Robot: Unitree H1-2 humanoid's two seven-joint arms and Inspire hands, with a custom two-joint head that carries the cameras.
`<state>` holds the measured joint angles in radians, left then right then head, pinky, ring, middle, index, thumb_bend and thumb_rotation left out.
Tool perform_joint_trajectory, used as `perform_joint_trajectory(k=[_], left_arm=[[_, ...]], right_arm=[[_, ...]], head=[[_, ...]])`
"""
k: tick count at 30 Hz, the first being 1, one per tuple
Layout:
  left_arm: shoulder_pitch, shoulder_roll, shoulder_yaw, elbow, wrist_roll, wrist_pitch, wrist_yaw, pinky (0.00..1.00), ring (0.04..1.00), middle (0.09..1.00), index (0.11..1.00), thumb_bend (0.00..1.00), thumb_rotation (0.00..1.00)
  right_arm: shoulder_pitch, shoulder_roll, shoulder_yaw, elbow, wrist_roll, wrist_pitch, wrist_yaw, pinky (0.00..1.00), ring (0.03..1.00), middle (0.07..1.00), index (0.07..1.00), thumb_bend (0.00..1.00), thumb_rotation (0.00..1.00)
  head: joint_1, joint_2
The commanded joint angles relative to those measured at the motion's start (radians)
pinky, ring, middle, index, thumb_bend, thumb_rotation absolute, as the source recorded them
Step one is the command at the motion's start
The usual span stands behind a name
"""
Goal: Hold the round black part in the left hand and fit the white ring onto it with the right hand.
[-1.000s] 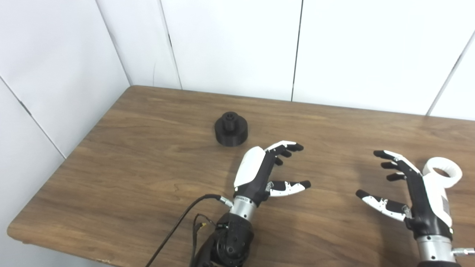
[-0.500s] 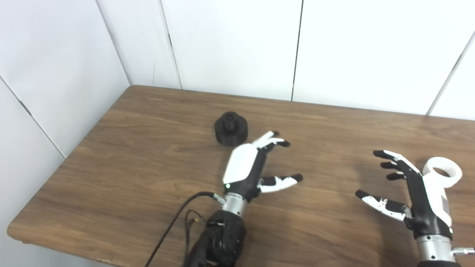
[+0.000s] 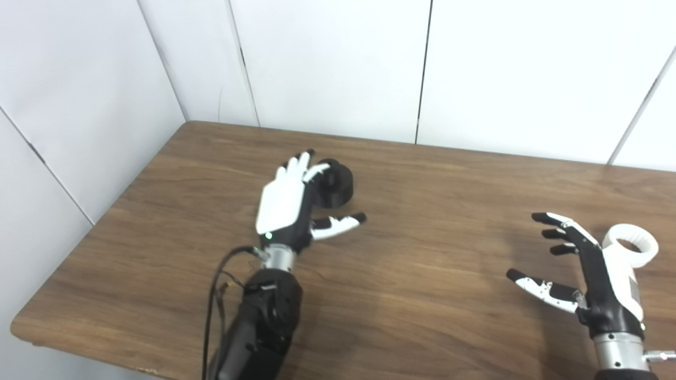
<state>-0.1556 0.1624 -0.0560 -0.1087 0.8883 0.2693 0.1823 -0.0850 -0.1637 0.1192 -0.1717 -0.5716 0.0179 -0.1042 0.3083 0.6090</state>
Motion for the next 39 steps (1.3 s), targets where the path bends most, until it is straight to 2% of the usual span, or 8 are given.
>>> perform_joint_trajectory(k=[1,5,14,18,20,25,30,39], left_arm=[[-0.052,0.03,0.033,-0.018,0.008,0.005,0.049,1.0,1.0,1.0,0.813,0.91,0.48],[-0.066,0.065,0.075,-0.001,-0.003,0.003,0.068,1.0,1.0,1.0,0.827,0.9,0.47],[-0.102,0.13,0.092,0.048,-0.011,0.021,0.053,1.0,1.0,1.0,0.852,0.96,0.48],[-0.119,0.169,0.07,0.066,-0.037,0.042,-0.039,1.0,1.0,1.0,0.889,1.0,0.49],[-0.129,0.189,0.057,0.07,-0.06,0.053,-0.1,1.0,1.0,1.0,0.932,1.0,0.57],[-0.162,0.253,0.004,0.096,-0.076,0.077,-0.245,0.99,1.0,1.0,0.929,1.0,0.64],[-0.185,0.275,-0.026,0.123,-0.074,0.088,-0.289,1.0,1.0,1.0,0.892,1.0,0.63],[-0.218,0.301,-0.084,0.201,-0.034,0.095,-0.289,1.0,1.0,1.0,0.877,1.0,0.65]], right_arm=[[-0.033,-0.004,-0.008,-0.024,0.005,-0.028,-0.007,0.62,0.74,0.805,0.76,0.68,0.0],[-0.032,-0.001,-0.01,-0.025,0.013,-0.024,-0.005,0.62,0.741,0.807,0.76,0.68,0.0],[-0.027,-0.001,-0.008,-0.025,0.002,-0.027,-0.011,0.61,0.739,0.805,0.757,0.69,0.0],[-0.026,0.001,-0.008,-0.025,0.007,-0.033,-0.013,0.62,0.738,0.806,0.759,0.69,0.0],[-0.025,0.0,-0.007,-0.027,0.001,-0.034,-0.015,0.61,0.733,0.802,0.757,0.69,0.0],[-0.023,0.001,-0.007,-0.032,0.0,-0.032,-0.014,0.61,0.733,0.803,0.756,0.69,0.0],[-0.019,0.004,-0.008,-0.04,0.004,-0.022,-0.007,0.62,0.739,0.811,0.759,0.68,0.0],[-0.014,0.006,-0.015,-0.041,0.018,-0.029,-0.012,0.62,0.743,0.813,0.762,0.68,0.0]], head=[[0.001,0.001],[0.004,0.001],[-0.001,0.007],[-0.003,0.008],[-0.004,0.009],[-0.003,0.013],[-0.004,0.016],[-0.008,0.017]])
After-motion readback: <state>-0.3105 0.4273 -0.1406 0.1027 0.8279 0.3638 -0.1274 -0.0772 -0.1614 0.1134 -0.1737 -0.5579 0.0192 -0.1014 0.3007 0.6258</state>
